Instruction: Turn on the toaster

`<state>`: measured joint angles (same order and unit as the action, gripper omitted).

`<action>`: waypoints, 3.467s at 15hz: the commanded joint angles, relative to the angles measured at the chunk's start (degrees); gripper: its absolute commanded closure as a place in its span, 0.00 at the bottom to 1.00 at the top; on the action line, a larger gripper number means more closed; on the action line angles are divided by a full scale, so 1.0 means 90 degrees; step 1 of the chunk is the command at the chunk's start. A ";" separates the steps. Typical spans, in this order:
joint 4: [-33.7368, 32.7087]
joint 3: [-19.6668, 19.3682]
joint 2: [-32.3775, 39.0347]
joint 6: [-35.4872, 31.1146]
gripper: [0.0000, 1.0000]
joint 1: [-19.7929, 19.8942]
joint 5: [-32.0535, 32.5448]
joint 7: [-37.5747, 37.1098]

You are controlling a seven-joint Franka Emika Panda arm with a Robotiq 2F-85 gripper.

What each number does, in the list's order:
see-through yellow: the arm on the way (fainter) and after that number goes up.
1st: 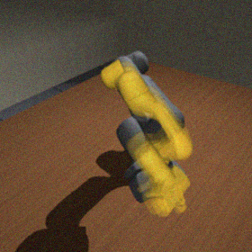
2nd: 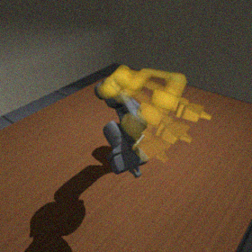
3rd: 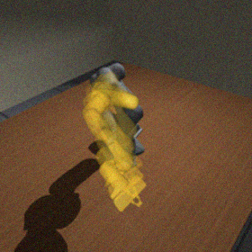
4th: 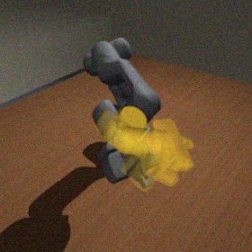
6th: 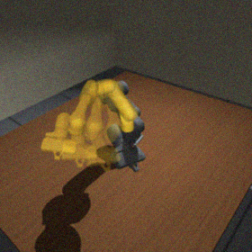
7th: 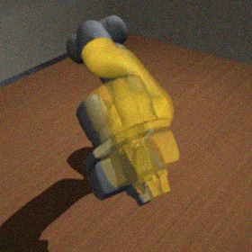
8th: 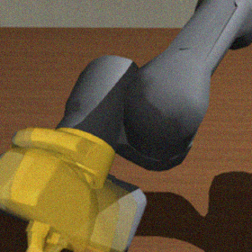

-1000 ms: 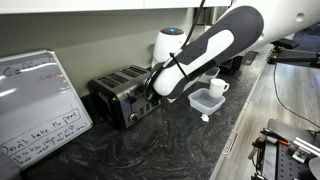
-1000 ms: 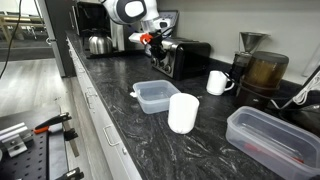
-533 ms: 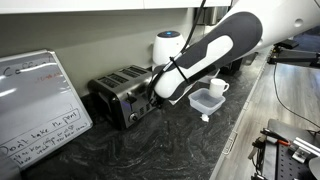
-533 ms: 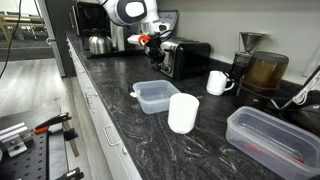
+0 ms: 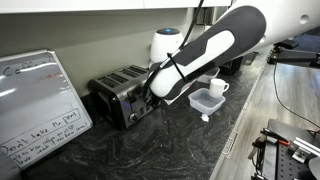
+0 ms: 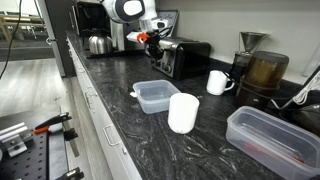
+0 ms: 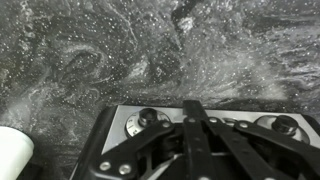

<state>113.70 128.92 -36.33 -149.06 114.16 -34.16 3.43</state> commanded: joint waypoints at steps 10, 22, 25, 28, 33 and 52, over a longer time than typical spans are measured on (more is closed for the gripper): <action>-0.0166 0.0007 -0.0123 -0.0249 1.00 0.0030 -0.0860 0.0186; -0.0234 0.0350 -0.0280 -0.0713 1.00 0.0315 -0.1362 0.0617; -0.0230 0.0660 -0.0207 -0.1324 1.00 0.0445 -0.2070 0.1099; -0.0142 0.0875 -0.0151 -0.1928 1.00 0.0519 -0.2558 0.1741; -0.0014 0.1070 -0.0158 -0.2715 1.00 0.0496 -0.2864 0.2430; 0.0400 -0.0078 -0.0168 -0.1928 1.00 -0.0421 -0.1934 0.1196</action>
<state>117.29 130.51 -38.51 -167.11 111.33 -52.81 15.02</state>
